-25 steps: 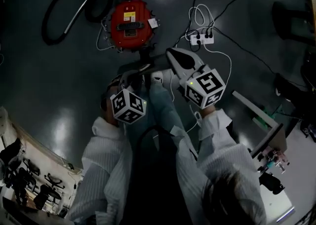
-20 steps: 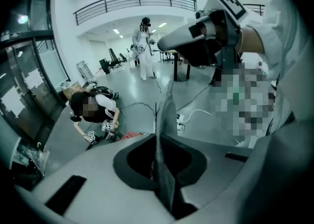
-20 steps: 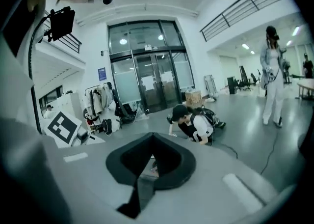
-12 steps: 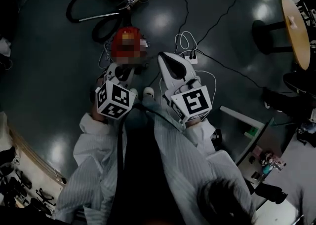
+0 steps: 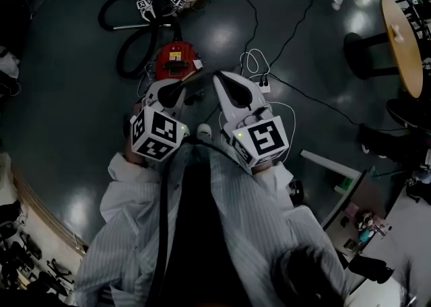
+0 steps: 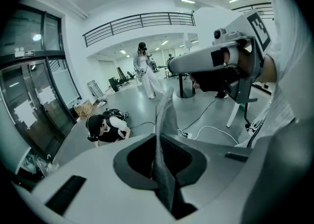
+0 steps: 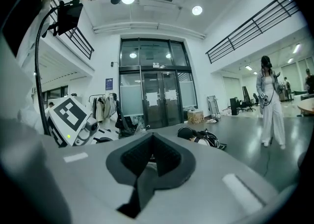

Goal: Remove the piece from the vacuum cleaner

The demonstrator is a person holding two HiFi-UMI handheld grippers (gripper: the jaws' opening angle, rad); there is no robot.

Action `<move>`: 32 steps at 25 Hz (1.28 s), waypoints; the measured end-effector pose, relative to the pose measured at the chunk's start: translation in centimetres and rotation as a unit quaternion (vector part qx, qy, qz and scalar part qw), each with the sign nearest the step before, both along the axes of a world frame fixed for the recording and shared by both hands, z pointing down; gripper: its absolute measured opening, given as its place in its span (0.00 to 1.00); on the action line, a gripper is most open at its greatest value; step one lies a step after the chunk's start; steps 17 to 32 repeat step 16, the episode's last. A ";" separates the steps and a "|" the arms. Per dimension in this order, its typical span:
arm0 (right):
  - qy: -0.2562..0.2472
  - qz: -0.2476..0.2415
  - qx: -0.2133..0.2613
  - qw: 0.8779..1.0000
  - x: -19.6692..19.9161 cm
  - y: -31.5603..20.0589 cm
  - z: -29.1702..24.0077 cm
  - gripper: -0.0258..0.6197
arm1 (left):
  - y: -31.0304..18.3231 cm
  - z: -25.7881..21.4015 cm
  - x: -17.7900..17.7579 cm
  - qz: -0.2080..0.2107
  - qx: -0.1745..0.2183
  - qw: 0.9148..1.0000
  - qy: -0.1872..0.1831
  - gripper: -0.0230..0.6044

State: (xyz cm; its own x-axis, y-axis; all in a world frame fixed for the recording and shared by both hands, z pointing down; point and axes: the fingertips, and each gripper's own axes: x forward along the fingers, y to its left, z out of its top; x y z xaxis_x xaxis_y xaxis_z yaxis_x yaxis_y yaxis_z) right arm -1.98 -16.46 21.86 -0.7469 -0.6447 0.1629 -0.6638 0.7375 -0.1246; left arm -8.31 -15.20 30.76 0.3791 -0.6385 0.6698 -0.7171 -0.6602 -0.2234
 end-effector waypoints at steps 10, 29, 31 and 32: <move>-0.001 -0.012 -0.003 1.000 -0.9 -0.8 -0.3 0.04 | -1.0 -0.3 0.0 0.008 0.003 1.000 -0.006 0.08; -0.005 -0.012 -0.008 1.000 -0.8 -0.9 -0.2 0.04 | -1.3 -0.3 -0.5 0.008 0.010 1.000 -0.020 0.08; -0.005 -0.012 -0.008 1.000 -0.8 -0.9 -0.2 0.04 | -1.3 -0.3 -0.5 0.008 0.010 1.000 -0.020 0.08; -0.005 -0.012 -0.008 1.000 -0.8 -0.9 -0.2 0.04 | -1.3 -0.3 -0.5 0.008 0.010 1.000 -0.020 0.08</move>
